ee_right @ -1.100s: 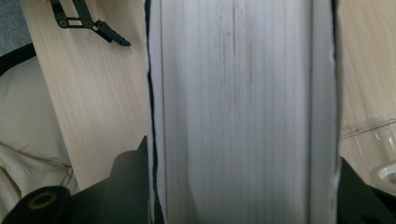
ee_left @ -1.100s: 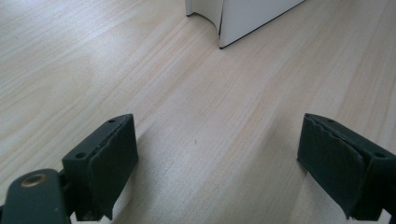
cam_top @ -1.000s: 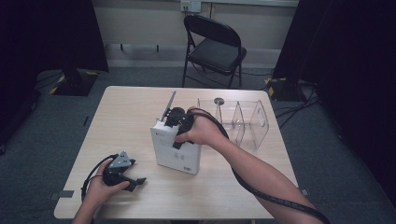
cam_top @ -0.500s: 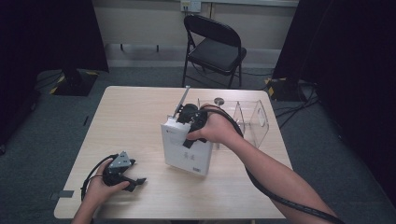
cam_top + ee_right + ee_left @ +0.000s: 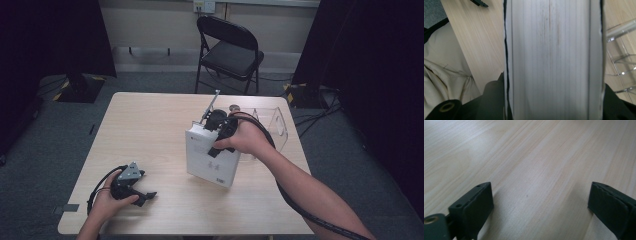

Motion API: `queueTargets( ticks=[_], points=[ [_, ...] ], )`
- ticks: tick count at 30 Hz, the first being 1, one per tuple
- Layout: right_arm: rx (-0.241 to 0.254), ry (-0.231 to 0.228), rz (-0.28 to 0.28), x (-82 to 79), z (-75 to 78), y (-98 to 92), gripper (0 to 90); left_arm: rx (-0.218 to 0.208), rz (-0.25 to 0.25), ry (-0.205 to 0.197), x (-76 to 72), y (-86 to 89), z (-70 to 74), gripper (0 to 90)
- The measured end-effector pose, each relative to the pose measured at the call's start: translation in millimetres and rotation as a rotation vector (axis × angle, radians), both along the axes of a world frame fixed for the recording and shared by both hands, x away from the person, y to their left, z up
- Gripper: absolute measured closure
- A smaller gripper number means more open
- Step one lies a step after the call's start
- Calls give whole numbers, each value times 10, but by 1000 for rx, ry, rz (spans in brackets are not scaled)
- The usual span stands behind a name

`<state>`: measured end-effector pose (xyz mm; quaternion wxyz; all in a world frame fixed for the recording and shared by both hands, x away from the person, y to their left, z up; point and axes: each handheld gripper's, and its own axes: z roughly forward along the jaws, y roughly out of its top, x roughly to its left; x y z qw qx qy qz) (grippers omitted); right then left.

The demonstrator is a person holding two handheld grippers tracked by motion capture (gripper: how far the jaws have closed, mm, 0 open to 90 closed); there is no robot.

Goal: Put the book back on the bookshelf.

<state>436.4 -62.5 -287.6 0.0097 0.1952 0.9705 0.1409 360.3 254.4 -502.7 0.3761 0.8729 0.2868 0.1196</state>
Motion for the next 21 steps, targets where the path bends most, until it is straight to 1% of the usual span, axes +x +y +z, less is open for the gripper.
queueTargets(
  ticks=[1,2,6,8,10,15,21],
  points=[
    [-2,4,-10,-5,3,-22,525,2,11,10,5,-10,-4,20],
    [-3,5,-11,-6,3,-46,526,11,12,6,11,-12,-3,0],
    [1,14,-38,-12,8,-147,526,12,13,5,15,-12,-3,0],
    [4,6,-44,-19,11,-189,526,12,13,4,15,-12,-3,0],
    [6,9,-54,-19,20,-225,526,12,13,5,15,-12,-3,0],
    [9,13,-62,-20,33,-299,526,12,13,4,15,-12,-3,0],
    [0,13,-78,-28,40,-391,525,12,13,5,15,-12,-3,0]
  ],
)
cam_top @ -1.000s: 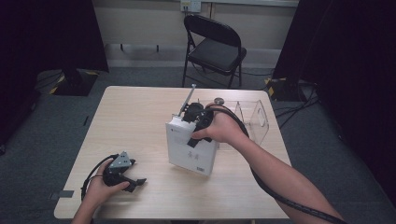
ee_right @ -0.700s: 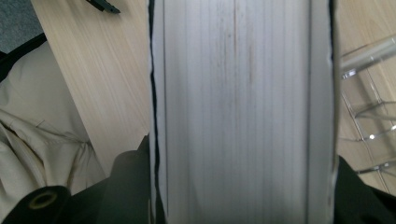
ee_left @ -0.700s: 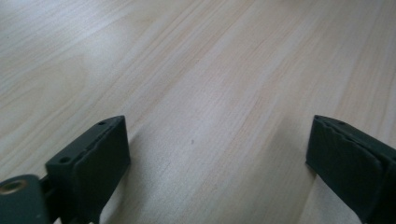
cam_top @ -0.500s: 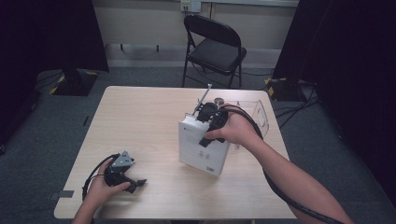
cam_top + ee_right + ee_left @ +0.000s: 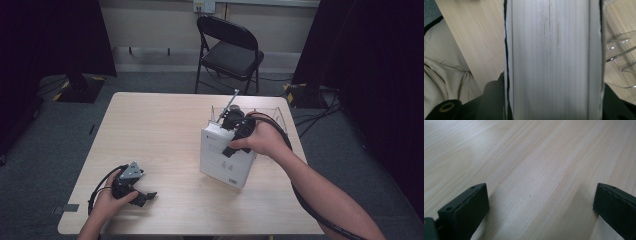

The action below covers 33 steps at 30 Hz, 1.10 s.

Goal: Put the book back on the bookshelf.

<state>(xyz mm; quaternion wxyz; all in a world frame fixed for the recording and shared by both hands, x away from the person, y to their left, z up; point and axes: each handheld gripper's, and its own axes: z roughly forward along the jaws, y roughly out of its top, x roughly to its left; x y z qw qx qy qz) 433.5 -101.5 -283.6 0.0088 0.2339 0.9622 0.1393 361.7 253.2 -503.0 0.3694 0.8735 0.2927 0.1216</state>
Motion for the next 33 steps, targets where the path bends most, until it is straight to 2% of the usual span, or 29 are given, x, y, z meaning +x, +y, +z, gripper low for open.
queueTargets(
  ticks=[19,20,26,33],
  points=[
    [-3,-6,-50,-13,14,-315,525,-2,2,-3,0,-1,-3,0],
    [-2,6,-58,-12,15,-328,525,-2,2,-3,0,-2,-3,0],
    [-16,5,-56,-26,31,-395,525,-3,2,-3,0,-2,-3,0],
    [-9,0,-72,-26,62,-508,525,-2,2,-3,0,-1,-3,0]
  ],
)
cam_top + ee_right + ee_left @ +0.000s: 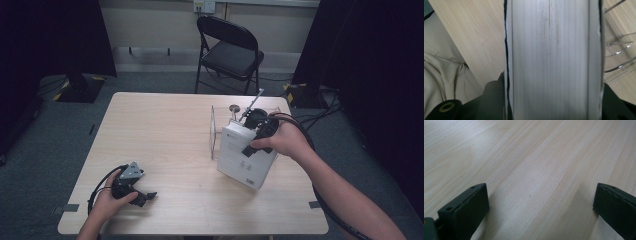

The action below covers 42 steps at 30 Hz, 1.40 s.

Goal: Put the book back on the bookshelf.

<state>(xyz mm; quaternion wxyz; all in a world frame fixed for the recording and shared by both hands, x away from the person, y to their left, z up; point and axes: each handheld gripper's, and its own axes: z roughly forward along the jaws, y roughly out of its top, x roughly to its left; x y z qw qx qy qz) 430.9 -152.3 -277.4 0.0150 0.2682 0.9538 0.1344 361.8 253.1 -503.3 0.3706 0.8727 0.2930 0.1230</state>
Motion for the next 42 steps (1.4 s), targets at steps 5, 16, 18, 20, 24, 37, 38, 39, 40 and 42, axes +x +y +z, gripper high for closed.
queueTargets(
  ticks=[5,16,18,20,24,37,38,39,40,42],
  points=[
    [-10,9,-7,-24,7,-64,525,0,0,0,0,0,0,0],
    [-8,7,-29,-33,32,-235,525,-2,-10,3,4,7,0,0],
    [-10,6,-31,-32,33,-268,525,-2,-10,3,4,7,0,0],
    [-11,7,-36,-39,33,-290,526,-2,-10,3,4,7,-1,0],
    [-16,2,-42,-60,37,-326,525,-2,-10,3,4,7,-1,0],
    [-13,8,-57,-102,29,-488,525,-8,-11,5,5,9,-4,0],
    [-15,11,-64,-111,33,-499,525,-8,-11,4,5,9,-4,0],
    [-14,8,-60,-112,29,-513,525,-4,-15,1,8,11,-3,0],
    [-13,10,-65,-118,31,-528,525,-6,-12,4,5,9,-4,0],
    [-13,11,-64,-127,28,-561,525,-4,-15,1,8,11,-3,0]
  ],
)
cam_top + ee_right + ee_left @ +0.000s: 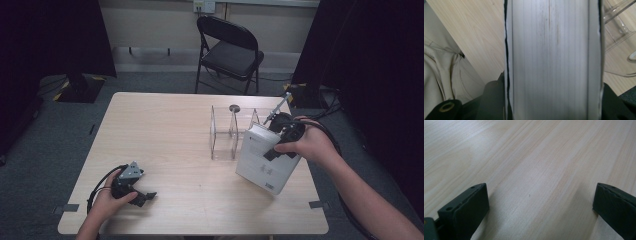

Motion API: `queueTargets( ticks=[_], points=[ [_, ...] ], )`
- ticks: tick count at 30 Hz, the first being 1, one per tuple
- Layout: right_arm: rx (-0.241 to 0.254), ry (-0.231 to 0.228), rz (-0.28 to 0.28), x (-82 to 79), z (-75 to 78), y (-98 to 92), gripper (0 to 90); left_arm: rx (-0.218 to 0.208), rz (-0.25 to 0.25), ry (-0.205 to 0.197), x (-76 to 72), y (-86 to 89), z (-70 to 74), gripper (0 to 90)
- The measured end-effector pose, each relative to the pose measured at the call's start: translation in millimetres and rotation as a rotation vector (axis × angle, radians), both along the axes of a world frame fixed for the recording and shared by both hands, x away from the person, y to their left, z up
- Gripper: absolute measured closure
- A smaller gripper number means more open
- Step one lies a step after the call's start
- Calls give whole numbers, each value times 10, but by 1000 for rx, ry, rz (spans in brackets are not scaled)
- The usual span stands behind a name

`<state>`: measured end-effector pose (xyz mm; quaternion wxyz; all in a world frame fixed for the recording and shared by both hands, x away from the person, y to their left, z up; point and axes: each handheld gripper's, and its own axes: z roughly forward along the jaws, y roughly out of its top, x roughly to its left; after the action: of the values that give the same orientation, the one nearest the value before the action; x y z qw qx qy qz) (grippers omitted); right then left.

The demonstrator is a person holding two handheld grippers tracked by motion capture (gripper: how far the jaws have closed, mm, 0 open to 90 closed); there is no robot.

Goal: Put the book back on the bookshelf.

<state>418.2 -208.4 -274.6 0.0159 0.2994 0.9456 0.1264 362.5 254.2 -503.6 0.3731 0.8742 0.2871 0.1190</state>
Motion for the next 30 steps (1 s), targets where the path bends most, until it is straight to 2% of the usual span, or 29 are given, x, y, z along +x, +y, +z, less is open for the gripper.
queueTargets(
  ticks=[30],
  points=[
    [-12,19,-71,-85,-35,-336,525,-4,0,3,0,0,-2,0]
  ],
)
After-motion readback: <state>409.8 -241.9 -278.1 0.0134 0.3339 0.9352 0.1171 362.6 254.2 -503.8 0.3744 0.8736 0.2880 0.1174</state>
